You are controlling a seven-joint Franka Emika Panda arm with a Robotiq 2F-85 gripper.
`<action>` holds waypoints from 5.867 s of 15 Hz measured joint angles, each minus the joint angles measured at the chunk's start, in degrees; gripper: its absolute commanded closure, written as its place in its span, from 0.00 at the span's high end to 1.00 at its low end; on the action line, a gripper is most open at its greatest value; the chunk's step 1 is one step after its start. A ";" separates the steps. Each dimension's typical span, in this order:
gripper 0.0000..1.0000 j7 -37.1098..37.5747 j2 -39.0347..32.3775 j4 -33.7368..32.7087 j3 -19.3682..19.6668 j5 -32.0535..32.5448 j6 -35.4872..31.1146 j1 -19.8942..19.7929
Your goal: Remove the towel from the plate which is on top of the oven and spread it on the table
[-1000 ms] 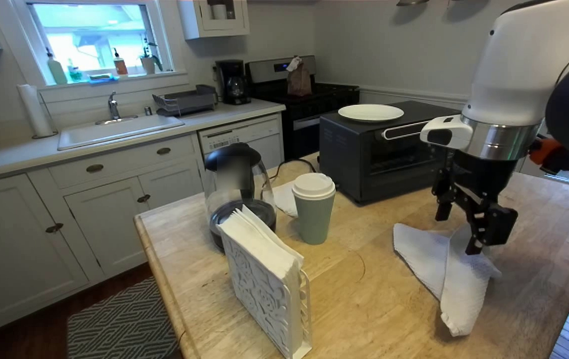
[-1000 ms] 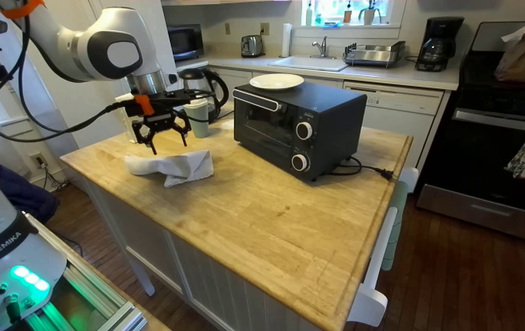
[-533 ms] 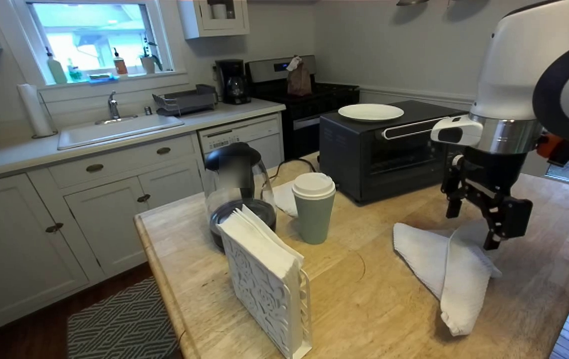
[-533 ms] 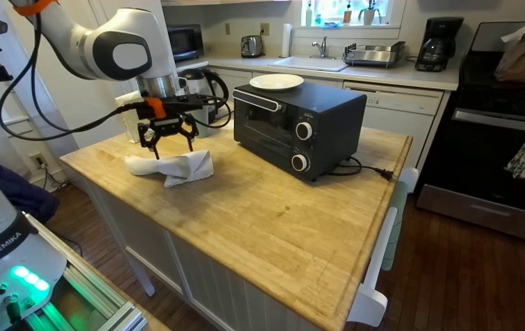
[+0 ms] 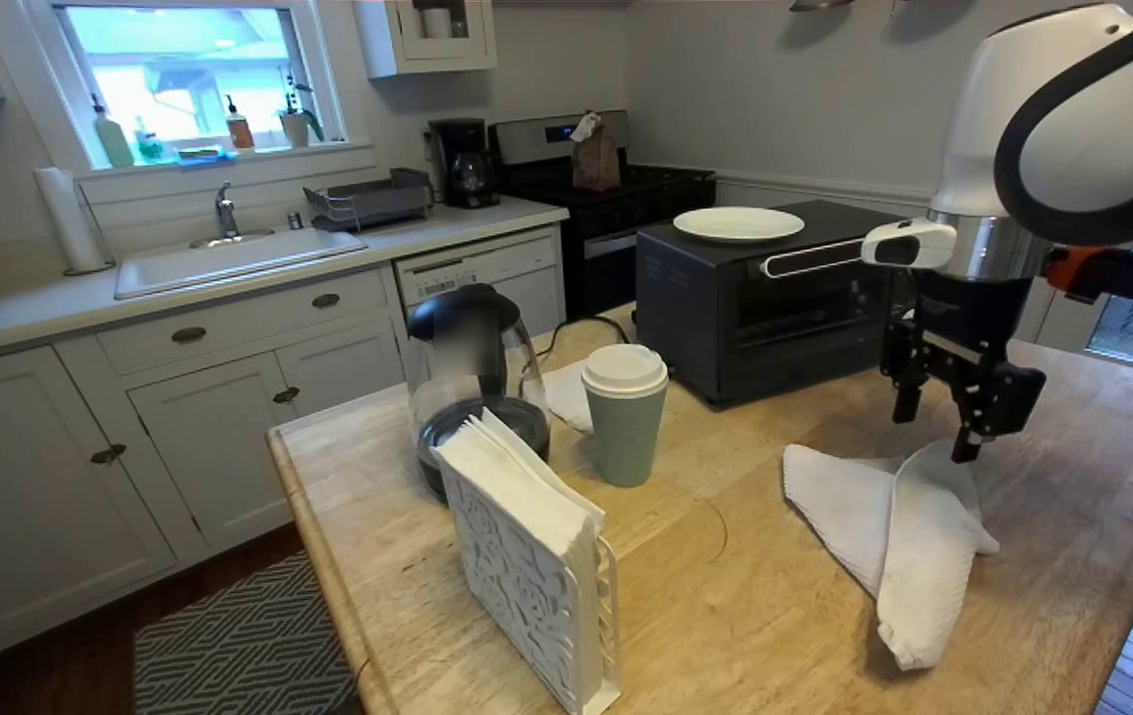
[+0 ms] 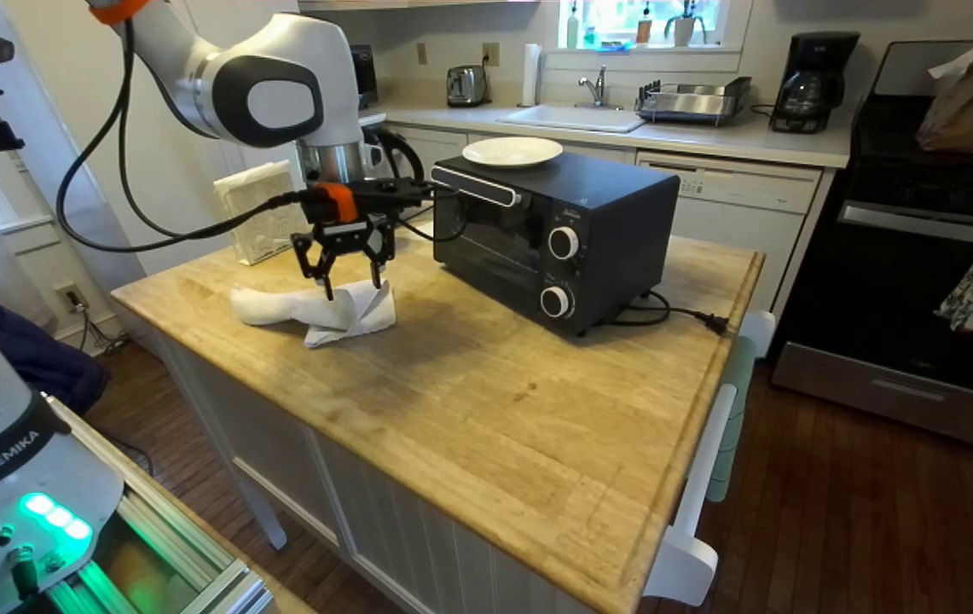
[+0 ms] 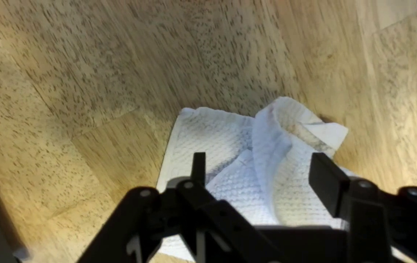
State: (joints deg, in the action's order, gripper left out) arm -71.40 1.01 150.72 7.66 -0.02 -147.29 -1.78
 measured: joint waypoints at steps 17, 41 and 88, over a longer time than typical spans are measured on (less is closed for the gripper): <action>0.01 -19.53 7.76 4.84 -0.69 -8.42 8.75 -0.64; 1.00 -22.59 12.51 7.04 -1.90 -2.78 7.17 4.57; 1.00 -79.34 6.52 6.85 -1.48 -20.26 12.34 6.93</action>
State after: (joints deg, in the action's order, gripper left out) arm -150.75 7.54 157.57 6.18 -20.28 -134.95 5.15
